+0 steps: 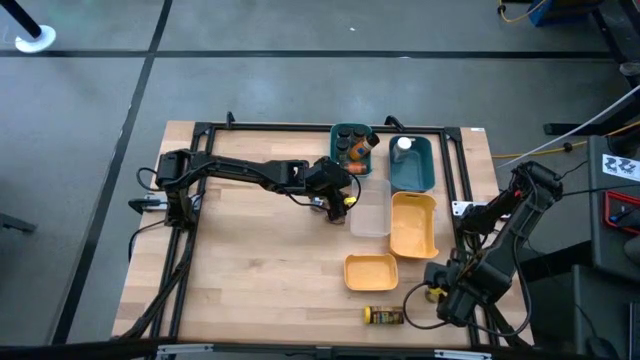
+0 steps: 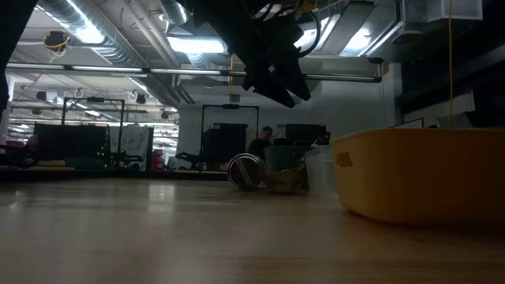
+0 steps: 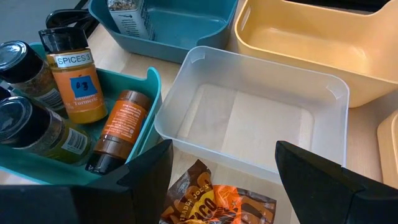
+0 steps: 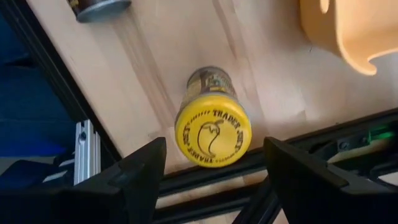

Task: Sort spices by type
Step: Put the yellow seasoning into the big yellow bin

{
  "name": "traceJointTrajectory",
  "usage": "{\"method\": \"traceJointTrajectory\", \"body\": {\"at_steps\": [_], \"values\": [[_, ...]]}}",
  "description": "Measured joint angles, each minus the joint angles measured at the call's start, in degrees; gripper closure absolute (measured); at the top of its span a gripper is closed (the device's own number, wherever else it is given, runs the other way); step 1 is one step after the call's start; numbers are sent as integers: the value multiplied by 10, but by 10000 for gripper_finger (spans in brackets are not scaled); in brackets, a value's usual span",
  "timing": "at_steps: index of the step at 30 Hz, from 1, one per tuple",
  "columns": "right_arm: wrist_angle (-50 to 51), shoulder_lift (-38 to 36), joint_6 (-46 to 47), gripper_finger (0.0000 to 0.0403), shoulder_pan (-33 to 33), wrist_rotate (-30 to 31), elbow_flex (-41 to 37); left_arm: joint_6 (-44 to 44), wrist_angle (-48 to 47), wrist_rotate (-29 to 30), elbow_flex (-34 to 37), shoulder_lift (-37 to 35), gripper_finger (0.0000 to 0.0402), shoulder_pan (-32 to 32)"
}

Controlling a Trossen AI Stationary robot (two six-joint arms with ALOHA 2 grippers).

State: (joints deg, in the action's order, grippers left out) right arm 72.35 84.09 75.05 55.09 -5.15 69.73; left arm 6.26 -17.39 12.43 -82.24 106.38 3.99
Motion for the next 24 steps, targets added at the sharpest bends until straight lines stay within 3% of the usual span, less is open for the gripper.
{"method": "traceJointTrajectory", "body": {"at_steps": [24], "values": [[12,43,-20,134,0,-4,0,12,0,0,0,0,137,0]]}}
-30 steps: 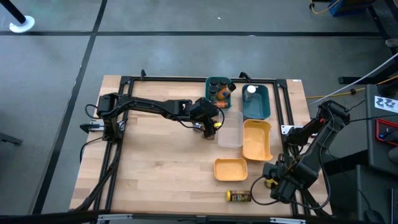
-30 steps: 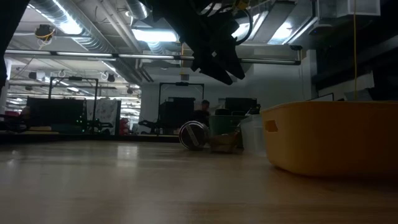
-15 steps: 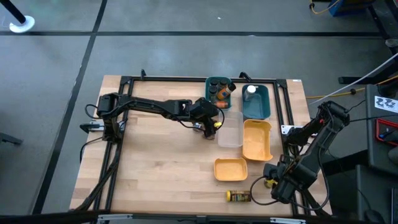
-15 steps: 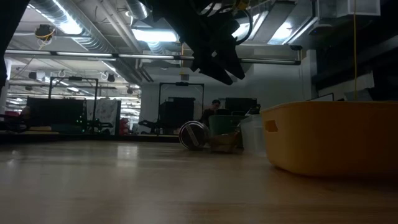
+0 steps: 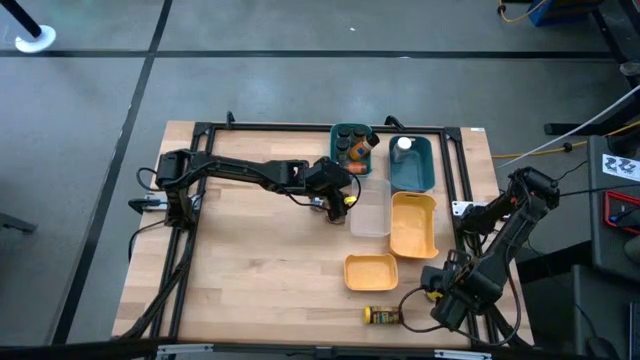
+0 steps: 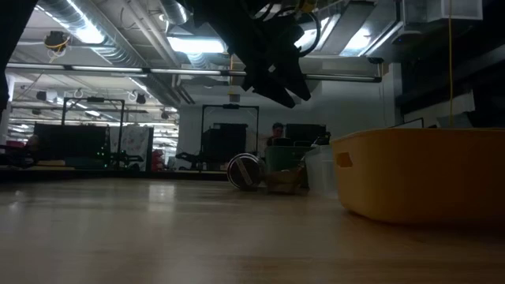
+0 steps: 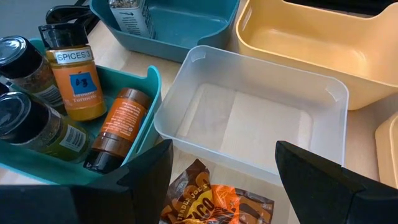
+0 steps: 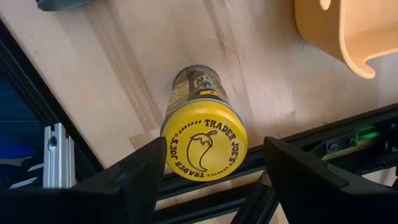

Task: Sort spices by type
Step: Put the yellow seasoning into the big yellow bin

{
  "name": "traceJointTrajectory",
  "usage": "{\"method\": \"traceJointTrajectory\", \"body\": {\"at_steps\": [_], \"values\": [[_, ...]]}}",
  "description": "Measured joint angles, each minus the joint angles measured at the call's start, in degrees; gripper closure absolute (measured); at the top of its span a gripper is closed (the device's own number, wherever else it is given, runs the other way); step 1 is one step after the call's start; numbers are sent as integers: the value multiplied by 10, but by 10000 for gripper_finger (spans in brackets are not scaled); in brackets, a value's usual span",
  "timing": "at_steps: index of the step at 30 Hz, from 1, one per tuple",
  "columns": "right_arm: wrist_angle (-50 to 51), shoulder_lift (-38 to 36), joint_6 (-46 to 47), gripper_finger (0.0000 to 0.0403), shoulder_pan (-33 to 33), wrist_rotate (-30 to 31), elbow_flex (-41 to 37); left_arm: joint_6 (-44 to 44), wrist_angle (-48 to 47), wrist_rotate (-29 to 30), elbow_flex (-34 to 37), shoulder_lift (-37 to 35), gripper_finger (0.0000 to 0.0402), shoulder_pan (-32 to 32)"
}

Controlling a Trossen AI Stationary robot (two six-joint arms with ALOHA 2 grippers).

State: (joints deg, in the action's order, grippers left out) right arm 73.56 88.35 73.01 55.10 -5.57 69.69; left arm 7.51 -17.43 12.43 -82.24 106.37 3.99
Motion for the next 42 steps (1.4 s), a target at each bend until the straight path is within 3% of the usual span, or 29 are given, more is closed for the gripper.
{"method": "traceJointTrajectory", "body": {"at_steps": [17,42], "values": [[16,0,-27,134,-5,-20,0,5,0,0,0,0,137,0],[-7,-7,17,134,-4,-13,0,15,0,0,0,0,137,0]]}}
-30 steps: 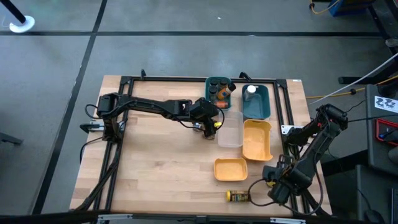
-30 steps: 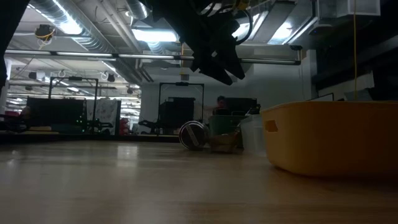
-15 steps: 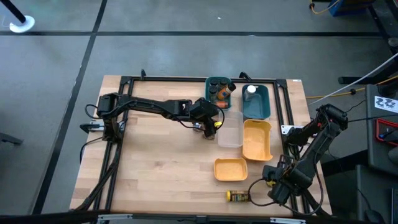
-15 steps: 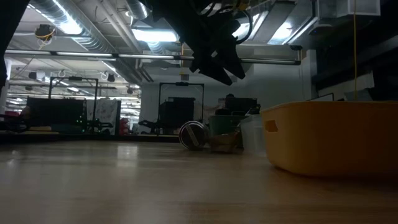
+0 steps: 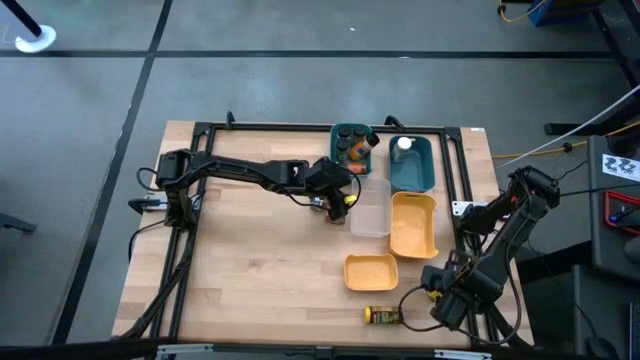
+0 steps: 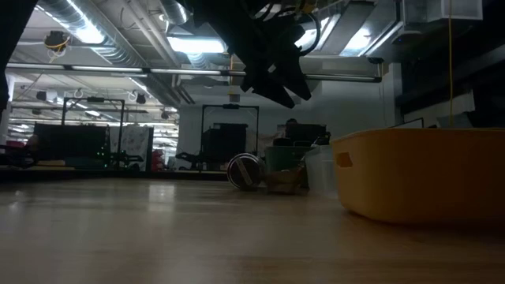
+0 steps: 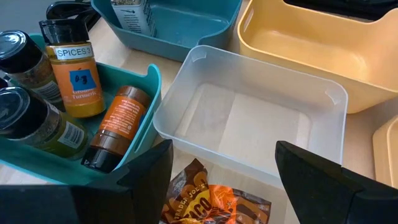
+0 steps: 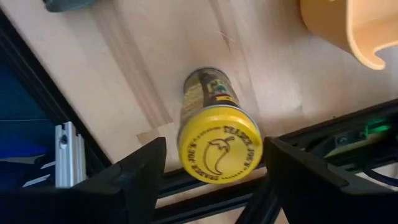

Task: Sort spices by type
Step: Put the yellow seasoning into the big yellow bin

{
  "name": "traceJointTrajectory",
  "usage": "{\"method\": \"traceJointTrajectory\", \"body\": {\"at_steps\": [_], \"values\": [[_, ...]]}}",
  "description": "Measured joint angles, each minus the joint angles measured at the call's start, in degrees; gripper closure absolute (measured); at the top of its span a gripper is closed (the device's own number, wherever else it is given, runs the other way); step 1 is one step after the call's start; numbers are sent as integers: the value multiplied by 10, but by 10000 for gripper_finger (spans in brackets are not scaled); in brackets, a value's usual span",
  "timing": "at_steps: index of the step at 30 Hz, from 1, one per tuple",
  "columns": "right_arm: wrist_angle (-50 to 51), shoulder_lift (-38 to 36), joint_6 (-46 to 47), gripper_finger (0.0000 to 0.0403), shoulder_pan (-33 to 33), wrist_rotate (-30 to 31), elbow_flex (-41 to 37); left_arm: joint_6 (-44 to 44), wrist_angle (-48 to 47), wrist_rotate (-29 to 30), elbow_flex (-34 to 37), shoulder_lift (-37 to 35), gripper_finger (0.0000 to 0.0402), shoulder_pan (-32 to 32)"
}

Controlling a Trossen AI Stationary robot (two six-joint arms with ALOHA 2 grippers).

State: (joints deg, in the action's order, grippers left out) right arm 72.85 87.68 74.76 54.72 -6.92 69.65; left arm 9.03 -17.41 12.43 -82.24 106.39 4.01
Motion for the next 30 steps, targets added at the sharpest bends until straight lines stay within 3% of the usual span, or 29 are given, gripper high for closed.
{"method": "traceJointTrajectory", "body": {"at_steps": [30], "values": [[5,0,0,134,0,-2,0,0,0,0,0,0,137,0]]}}
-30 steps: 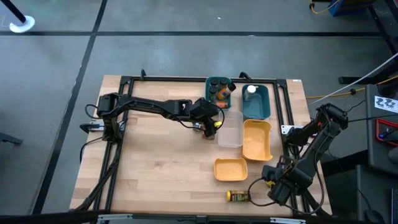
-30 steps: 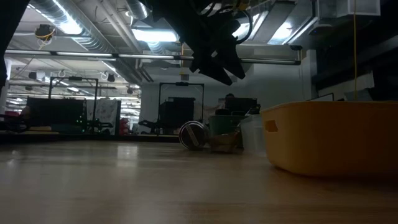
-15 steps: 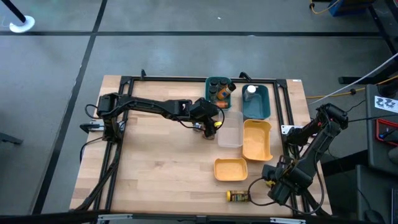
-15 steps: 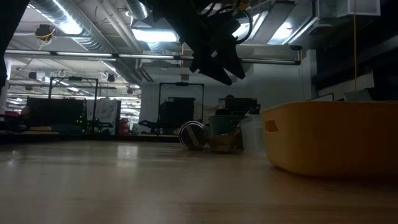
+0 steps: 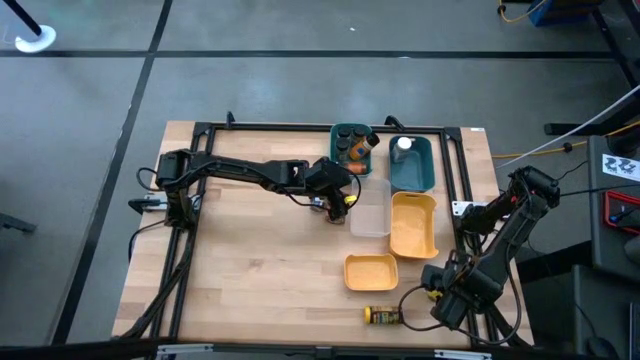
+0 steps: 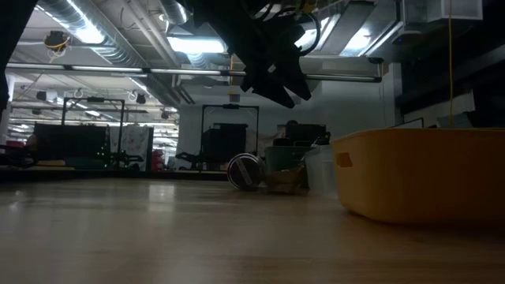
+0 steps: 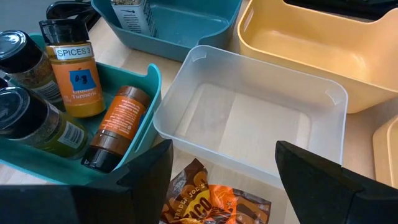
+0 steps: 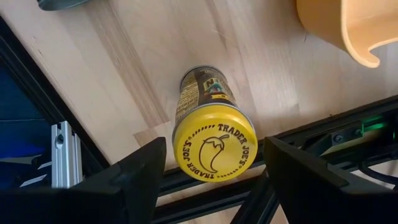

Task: Sort spices by type
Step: Put the yellow seasoning into the big yellow bin

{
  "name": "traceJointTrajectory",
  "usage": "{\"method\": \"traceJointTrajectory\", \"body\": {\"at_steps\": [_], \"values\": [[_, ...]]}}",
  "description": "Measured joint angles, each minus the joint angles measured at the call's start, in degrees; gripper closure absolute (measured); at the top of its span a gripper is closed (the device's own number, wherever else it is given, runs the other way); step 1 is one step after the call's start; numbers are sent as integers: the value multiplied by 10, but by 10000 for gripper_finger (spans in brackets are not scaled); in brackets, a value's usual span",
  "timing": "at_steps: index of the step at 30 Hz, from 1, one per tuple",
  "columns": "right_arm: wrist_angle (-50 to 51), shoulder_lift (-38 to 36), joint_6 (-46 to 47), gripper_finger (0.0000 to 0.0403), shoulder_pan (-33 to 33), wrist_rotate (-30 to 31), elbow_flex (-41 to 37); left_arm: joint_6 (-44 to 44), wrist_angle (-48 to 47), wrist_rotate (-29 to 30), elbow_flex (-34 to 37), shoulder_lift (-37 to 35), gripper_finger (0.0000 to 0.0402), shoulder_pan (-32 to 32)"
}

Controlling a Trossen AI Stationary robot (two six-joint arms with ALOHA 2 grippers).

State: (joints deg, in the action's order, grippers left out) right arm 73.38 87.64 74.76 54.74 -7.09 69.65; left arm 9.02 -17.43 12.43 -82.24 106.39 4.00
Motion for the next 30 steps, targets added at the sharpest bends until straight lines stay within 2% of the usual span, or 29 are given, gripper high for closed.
{"method": "traceJointTrajectory", "body": {"at_steps": [24,30], "values": [[2,5,0,134,0,16,-1,0,0,0,0,0,137,0],[-6,7,0,134,0,-10,-27,0,-1,0,0,0,137,0]]}}
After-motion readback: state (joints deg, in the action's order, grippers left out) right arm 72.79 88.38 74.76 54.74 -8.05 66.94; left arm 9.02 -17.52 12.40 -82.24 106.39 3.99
